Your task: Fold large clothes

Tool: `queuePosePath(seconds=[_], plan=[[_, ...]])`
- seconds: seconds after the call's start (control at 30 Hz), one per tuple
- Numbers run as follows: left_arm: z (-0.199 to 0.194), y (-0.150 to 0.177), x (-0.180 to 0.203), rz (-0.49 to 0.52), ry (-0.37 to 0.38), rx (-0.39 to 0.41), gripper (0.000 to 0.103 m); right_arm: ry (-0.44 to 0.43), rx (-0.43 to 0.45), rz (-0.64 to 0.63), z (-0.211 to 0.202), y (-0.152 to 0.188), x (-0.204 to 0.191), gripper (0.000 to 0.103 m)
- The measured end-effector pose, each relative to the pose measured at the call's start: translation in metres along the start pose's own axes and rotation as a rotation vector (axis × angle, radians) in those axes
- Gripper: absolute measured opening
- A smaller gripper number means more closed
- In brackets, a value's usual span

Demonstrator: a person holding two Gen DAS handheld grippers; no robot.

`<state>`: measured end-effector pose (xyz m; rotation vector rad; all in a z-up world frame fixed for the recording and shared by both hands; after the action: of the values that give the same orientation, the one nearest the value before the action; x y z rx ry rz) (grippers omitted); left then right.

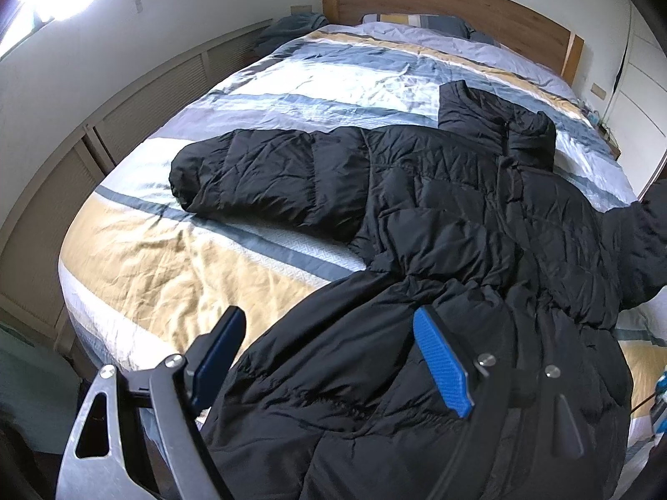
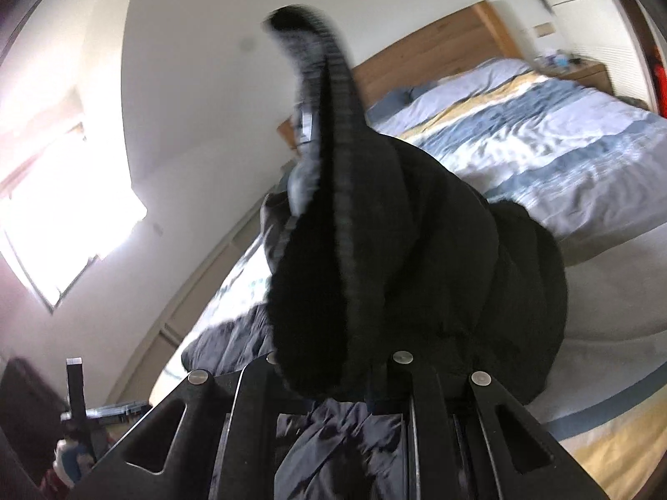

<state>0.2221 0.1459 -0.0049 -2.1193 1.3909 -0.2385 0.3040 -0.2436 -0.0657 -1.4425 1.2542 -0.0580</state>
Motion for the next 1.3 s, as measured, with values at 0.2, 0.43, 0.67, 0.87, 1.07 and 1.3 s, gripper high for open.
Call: queuePosePath(seconds=[0.2,0.43,0.67,0.87,1.07,1.3], plan=[[-0.005,0.004,-0.007,-0.010,0.013,0.008,0.082,-0.024,-0.123,-0.051,0.014,0.021,0.001,0.017],[-0.005,0.010,-0.014,-0.020,0.012,0.001,0.082,-0.003,-0.261,-0.093,0.023,0.055,-0.004,0.017],[-0.011,0.016,-0.015,-0.013,0.016,0.007,0.082,0.013,-0.366,-0.106,0.034,0.088,-0.026,0.017],[-0.015,0.017,-0.020,-0.017,0.008,0.014,0.082,0.009,-0.397,-0.131,0.033,0.091,-0.041,0.017],[-0.012,0.022,-0.016,-0.006,0.016,-0.004,0.082,-0.019,-0.421,-0.120,0.034,0.096,-0.034,0.018],[-0.016,0.024,-0.010,0.007,0.023,-0.002,0.082,-0.007,-0.434,-0.120,0.040,0.102,-0.030,0.021]])
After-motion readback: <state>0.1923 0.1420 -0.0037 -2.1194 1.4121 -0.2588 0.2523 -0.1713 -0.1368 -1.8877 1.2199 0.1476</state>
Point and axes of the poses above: each gripper's, at about its wrist camera, not at the fingertips, and z roughly the way its jaws point, x to its right, y to its underside, the point moved 4 cm from there along z, roughly the way its jaws point, and after that the axes turned 9 degrees about -y, right-handed, at the moved point
